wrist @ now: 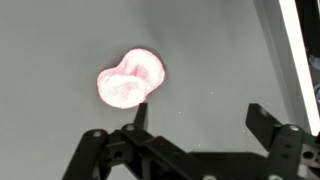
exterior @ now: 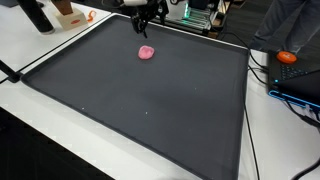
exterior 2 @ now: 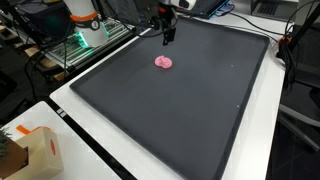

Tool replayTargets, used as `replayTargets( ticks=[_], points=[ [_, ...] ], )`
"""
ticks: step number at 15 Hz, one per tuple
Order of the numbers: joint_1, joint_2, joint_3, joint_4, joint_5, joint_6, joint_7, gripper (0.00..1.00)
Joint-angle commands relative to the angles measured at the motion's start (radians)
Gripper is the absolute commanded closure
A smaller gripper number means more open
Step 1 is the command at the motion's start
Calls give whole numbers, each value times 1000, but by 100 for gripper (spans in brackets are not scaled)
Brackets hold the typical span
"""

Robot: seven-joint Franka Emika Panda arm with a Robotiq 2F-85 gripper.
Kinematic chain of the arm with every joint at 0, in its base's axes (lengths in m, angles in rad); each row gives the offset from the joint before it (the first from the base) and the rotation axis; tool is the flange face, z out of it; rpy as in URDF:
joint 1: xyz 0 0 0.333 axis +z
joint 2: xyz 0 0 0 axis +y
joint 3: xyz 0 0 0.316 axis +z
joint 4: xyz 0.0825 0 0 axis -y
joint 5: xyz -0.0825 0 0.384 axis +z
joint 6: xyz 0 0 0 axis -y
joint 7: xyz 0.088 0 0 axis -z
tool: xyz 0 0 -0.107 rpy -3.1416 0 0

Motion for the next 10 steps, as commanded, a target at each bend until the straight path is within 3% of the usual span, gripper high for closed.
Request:
replayTargets(
  ticks=[1, 10],
  points=[
    [-16, 49, 7, -33, 4, 122, -55, 0],
    [-23, 164, -8, -34, -169, 359, 21, 0]
  ],
)
